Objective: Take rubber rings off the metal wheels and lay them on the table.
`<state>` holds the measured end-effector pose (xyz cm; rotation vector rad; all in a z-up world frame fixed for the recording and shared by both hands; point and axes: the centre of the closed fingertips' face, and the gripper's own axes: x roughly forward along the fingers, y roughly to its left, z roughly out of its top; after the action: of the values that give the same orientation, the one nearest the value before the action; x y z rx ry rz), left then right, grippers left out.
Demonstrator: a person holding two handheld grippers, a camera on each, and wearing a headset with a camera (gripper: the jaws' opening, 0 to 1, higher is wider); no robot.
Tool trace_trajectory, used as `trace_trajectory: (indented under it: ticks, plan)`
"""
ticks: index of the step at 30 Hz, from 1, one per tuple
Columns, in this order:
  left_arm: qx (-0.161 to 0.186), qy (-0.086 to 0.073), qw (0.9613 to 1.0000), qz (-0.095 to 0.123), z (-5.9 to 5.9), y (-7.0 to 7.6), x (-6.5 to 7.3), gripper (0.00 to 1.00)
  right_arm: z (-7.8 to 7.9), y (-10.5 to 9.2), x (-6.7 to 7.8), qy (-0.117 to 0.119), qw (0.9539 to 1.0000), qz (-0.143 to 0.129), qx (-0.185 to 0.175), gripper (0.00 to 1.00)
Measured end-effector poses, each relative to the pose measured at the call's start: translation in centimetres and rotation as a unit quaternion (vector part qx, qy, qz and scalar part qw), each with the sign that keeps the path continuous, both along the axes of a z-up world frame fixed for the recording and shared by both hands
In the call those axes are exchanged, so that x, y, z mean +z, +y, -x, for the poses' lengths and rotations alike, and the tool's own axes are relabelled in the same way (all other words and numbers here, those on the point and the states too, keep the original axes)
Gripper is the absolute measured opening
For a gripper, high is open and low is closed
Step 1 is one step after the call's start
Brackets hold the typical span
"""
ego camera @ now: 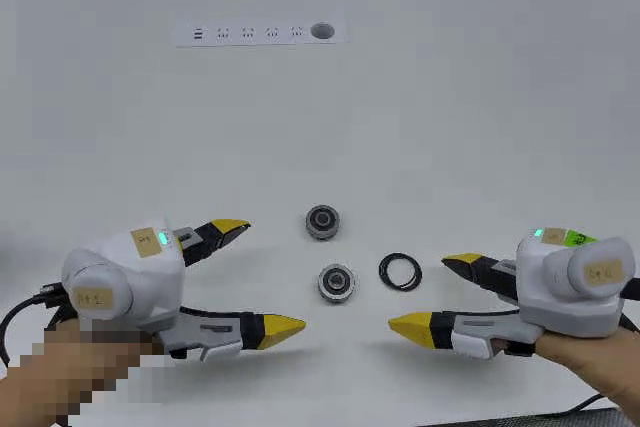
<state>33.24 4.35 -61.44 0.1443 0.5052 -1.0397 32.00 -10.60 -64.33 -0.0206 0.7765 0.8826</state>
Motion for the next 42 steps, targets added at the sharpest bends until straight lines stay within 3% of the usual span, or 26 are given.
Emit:
trace_trajectory:
  ticks: [7, 16, 29, 37, 42]
  plan:
    - [0.016, -0.007, 0.9998, -0.003, 0.8, 0.0, 0.2, 0.86, 0.2, -0.2, 0.3, -0.029, 0.9995, 0.01, 0.004, 0.8]
    - [0.024, -0.011, 0.9996, -0.009, 1.9, -0.1, 0.1, 0.91, 0.5, -0.5, 0.5, -0.044, 0.9988, 0.02, 0.006, 0.84]
    - [0.045, -0.043, 0.998, 0.01, 2.7, 0.5, 1.1, 1.0, 1.8, -0.7, 0.8, -0.08, 0.9962, 0.03, 0.018, 0.99]
    - [0.056, -0.065, 0.9962, 0.015, 2.7, 1.2, 1.4, 1.0, 2.4, -0.8, 0.8, -0.099, 0.9943, 0.032, 0.02, 0.99]
    - [0.06, -0.066, 0.9958, 0.02, 2.6, 1.3, 1.6, 1.0, 2.6, -0.6, 0.9, -0.098, 0.9944, 0.033, 0.024, 0.99]
